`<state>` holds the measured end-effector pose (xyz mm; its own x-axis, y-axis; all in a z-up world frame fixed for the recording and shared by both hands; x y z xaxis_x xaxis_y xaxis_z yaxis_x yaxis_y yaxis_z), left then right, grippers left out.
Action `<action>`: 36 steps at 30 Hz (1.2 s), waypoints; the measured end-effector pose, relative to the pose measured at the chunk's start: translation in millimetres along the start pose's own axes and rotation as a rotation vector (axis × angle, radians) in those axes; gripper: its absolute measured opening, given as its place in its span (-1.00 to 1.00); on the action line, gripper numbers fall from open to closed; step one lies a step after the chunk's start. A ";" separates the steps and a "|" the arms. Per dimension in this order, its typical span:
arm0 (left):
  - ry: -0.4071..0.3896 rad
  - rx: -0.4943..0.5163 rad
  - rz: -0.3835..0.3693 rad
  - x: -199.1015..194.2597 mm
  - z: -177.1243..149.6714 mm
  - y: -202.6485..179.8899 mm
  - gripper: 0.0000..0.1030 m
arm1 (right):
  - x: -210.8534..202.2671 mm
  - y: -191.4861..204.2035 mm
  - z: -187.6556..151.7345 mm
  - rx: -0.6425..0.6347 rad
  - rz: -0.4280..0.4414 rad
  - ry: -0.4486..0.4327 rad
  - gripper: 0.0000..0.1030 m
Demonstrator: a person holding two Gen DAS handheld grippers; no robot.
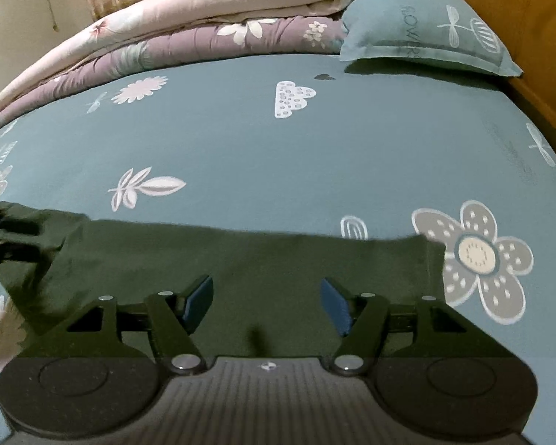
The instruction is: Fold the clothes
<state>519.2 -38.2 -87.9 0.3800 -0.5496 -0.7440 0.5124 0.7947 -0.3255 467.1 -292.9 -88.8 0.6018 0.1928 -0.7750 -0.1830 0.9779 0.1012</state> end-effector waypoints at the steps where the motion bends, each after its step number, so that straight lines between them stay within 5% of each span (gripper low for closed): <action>1: 0.028 -0.026 -0.011 11.3 1.9 0.8 0.31 | -3.9 -0.7 -4.9 0.006 -0.004 0.000 0.36; 3: 0.081 -0.064 0.000 31.5 2.6 7.4 0.32 | -10.8 -4.7 -13.9 0.025 -0.008 -0.003 0.37; 5: 0.137 -0.087 0.090 43.2 -4.9 25.6 0.25 | -16.8 -9.5 -24.4 0.047 -0.008 -0.001 0.38; 7: 0.135 -0.097 0.082 34.1 -7.9 38.1 0.27 | -22.7 -15.4 -35.8 0.059 -0.026 0.004 0.38; 12: 0.179 -0.119 0.199 2.3 -13.9 65.4 0.24 | -22.0 -33.4 -50.3 0.089 -0.066 0.014 0.39; 14: 0.143 -0.078 0.203 -2.8 -3.7 57.2 0.23 | -18.0 -34.8 -50.3 0.104 -0.049 0.010 0.39; 17: 0.081 -0.066 0.097 4.6 14.3 35.7 0.33 | -12.6 -24.6 -44.4 0.097 -0.017 -0.001 0.39; 21: 0.065 -0.032 0.128 -0.1 4.7 26.9 0.34 | -12.8 -9.3 -38.2 0.065 0.014 -0.012 0.44; 22: 0.061 -0.024 0.136 -1.4 2.3 24.7 0.20 | -14.0 -8.3 -37.7 0.064 0.015 -0.014 0.46; 31: 0.026 0.052 0.210 -13.2 -19.8 5.1 0.29 | -15.5 -16.0 -47.3 0.104 0.001 -0.008 0.46; 34: 0.021 0.116 0.274 -12.9 -59.3 -11.6 0.29 | -15.8 -11.8 -45.1 0.100 0.013 -0.015 0.46; 36: 0.058 0.065 0.309 -10.4 -84.4 -8.5 0.29 | -20.1 -7.7 -42.5 0.088 0.018 -0.030 0.46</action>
<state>445.8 -17.4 -126.6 0.4816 -0.2679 -0.8345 0.4282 0.9027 -0.0426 423.3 -307.7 -100.5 0.6220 0.2115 -0.7539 -0.1255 0.9773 0.1706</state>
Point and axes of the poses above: each gripper's, at about its wrist camera, not at the fingertips, and x roughly the way its jaws point, y to its left, z to its top, the point moved 6 cm from there along x, roughly the way its jaws point, and after that the axes turned 2 degrees about -x, right-handed, at the moved point
